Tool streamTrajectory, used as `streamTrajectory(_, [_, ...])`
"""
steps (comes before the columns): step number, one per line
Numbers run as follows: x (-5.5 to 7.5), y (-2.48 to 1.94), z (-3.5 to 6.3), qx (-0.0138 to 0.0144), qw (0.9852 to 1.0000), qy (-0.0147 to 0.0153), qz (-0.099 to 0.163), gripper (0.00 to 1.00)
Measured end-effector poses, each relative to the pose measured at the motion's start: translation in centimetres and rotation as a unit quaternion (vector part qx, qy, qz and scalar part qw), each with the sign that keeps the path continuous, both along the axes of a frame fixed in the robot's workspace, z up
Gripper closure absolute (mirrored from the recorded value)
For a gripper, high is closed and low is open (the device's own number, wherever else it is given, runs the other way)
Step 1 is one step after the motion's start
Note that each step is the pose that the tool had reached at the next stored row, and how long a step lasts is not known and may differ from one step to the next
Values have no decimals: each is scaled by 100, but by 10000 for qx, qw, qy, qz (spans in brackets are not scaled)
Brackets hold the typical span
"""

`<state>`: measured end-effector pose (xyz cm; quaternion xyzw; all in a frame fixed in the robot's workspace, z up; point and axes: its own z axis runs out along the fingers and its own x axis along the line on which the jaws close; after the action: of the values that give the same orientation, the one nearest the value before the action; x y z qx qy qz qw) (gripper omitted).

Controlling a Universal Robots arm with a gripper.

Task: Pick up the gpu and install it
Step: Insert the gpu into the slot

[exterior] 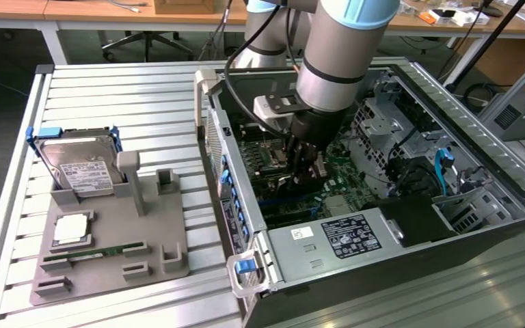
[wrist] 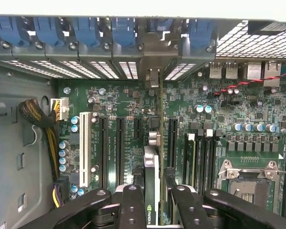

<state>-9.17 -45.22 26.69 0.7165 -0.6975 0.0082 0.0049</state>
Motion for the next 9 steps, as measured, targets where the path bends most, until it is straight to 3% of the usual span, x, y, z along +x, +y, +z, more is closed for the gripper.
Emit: streamTrajectory(9, [4,-2,33,-1,10000,3,-25,73])
